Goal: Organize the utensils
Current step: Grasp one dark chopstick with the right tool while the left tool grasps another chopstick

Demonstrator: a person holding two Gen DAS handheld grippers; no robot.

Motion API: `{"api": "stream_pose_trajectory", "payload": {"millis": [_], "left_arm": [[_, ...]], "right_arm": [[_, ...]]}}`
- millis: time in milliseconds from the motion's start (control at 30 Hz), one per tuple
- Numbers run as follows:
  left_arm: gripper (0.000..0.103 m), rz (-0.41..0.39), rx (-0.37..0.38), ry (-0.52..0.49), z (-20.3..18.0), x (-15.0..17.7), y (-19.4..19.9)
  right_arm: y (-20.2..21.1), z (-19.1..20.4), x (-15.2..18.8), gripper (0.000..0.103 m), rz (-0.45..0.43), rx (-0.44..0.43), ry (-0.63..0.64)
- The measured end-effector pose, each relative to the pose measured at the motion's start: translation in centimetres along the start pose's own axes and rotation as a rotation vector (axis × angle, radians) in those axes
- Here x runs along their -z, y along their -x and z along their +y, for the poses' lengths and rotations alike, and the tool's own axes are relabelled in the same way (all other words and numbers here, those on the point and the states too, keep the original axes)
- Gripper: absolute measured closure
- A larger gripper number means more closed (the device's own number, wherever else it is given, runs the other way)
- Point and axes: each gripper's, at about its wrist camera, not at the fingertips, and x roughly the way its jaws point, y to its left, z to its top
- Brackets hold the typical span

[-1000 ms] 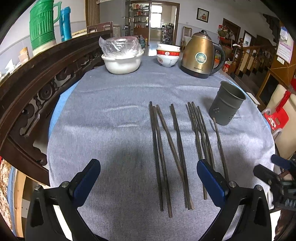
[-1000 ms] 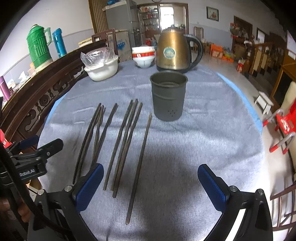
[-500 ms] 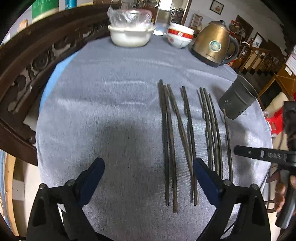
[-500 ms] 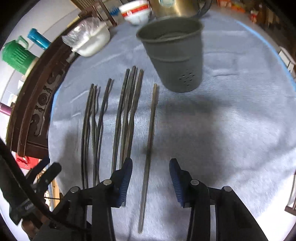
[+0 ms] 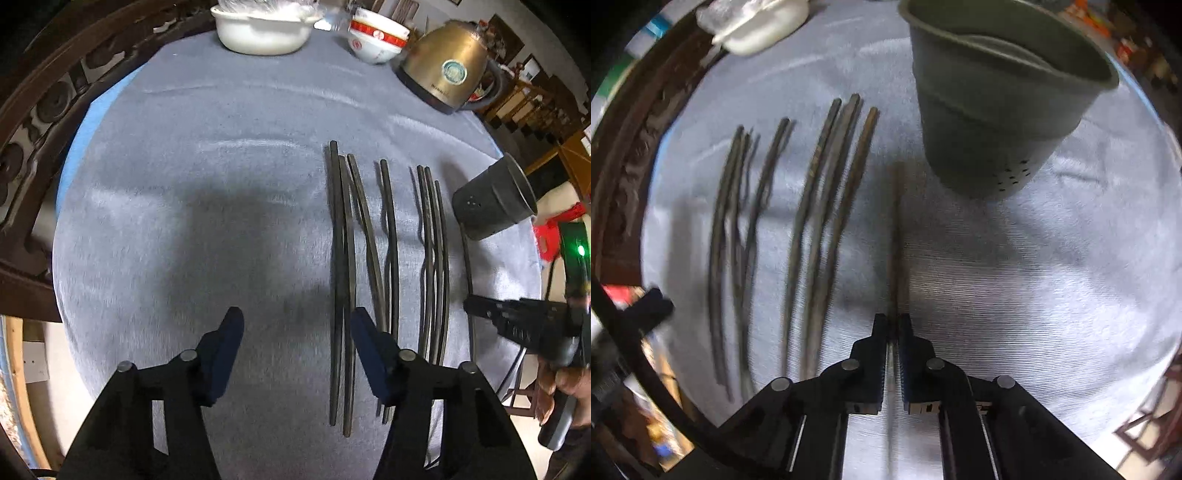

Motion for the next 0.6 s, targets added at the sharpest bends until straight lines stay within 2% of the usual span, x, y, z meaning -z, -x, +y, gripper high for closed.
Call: {"api": "stream_pose_trajectory", "payload": {"millis": [267, 500, 533, 600], "left_arm": [[0.058, 0.158, -0.005, -0.007, -2.0, -4.5, -2.6], [0.065, 0.243, -0.056, -0.004, -2.6, -5.9, -5.3], [0.066, 0.235, -0.051, 0.004, -2.5, -5.9, -5.3], [0.076, 0.241, -0.061, 0.007, -2.6, -6.2, -5.5]], "right_arm": [[-0.5, -0.2, 0.7, 0.095, 0.02, 0.012, 0.083], [-1.0, -0.8, 1.3, 0.095, -0.001, -0.015, 0.104], [-1.1, -1.0, 1.4, 0.095, -0.004, -0.022, 0.104], [-0.7, -1.8, 1.6, 0.095, -0.006, -0.029, 0.104]]}}
